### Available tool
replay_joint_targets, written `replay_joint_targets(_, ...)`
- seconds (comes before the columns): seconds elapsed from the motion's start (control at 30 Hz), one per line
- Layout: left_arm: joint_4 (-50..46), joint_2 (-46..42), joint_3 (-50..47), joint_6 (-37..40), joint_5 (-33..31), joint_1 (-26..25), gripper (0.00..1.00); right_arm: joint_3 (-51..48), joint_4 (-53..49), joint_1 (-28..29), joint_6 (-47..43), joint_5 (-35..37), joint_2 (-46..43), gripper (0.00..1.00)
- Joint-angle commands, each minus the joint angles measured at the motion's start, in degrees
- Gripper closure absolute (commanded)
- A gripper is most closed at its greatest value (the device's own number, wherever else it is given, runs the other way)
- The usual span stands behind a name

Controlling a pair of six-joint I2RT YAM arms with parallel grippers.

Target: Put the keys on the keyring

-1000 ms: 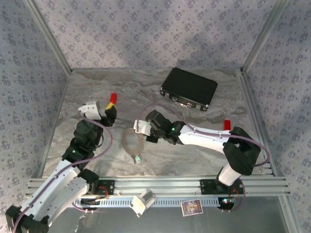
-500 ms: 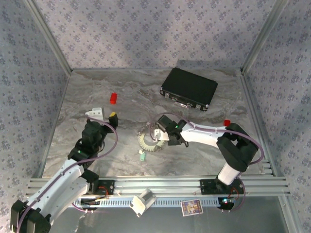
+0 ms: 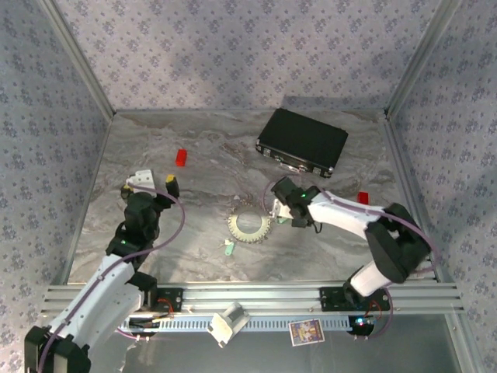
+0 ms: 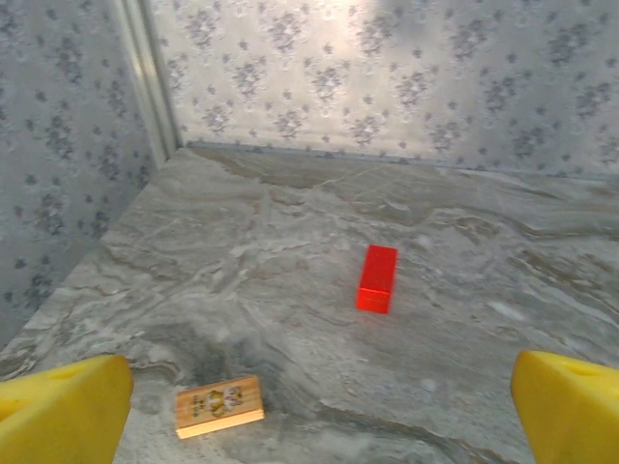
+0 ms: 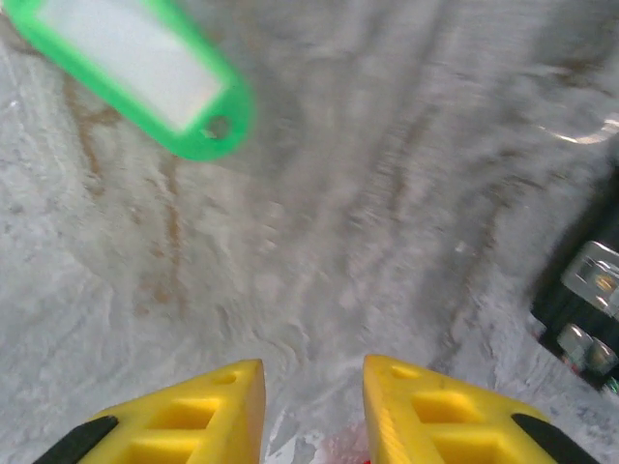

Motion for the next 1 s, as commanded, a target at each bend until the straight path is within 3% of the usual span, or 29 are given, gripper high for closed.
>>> replay_joint_targets(0.0, 3.1, 2.6, 1.5, 1.1, 1.0, 1.5, 0.00, -0.6, 3.7, -2.8, 8.4, -10.8, -10.6, 0.66)
replay_joint_targets(0.07, 3.9, 4.6, 1.4, 3.1, 0.6, 1.9, 0.00, -3.4, 13.4, -7.4, 16.5, -20.0, -16.2, 0.64)
replay_joint_targets(0.13, 4.6, 7.2, 1.0, 5.1, 0.0, 2.5, 0.00, -8.3, 26.4, -13.7, 24.4, -24.0, -20.2, 0.61)
replay_joint_targets(0.23, 7.1, 9.8, -0.8, 7.5, 0.0, 3.4, 0.00, -15.1, 37.5, -21.6, 33.9, -21.5, -22.9, 0.59)
replay_joint_targets(0.33, 11.8, 11.9, -3.2, 8.7, 1.4, 4.8, 0.00, -22.7, 47.6, -29.9, 37.9, -19.8, -22.5, 0.59)
replay_joint_targets(0.43, 17.1, 14.3, -5.5, 7.5, 4.2, 7.0, 0.00, -31.9, 62.5, -36.7, 40.6, -23.6, -19.9, 0.59)
replay_joint_targets(0.5, 19.9, 16.4, -6.5, 6.8, 5.7, 8.7, 0.00, -35.7, 72.7, -38.2, 40.5, -25.1, -17.8, 0.59)
replay_joint_targets(0.63, 28.5, 22.0, -9.5, 6.2, 9.0, 11.6, 0.00, -36.1, 83.0, -39.8, 38.8, -30.2, -11.5, 0.59)
replay_joint_targets(0.8, 37.3, 26.9, -10.4, 6.3, 14.5, 13.7, 0.01, -32.6, 88.0, -41.6, 39.9, -33.0, 1.7, 0.62)
replay_joint_targets(0.97, 44.7, 34.7, -8.7, 11.1, 16.8, 15.1, 0.01, -28.6, 80.9, -43.6, 42.0, -34.2, 1.6, 0.60)
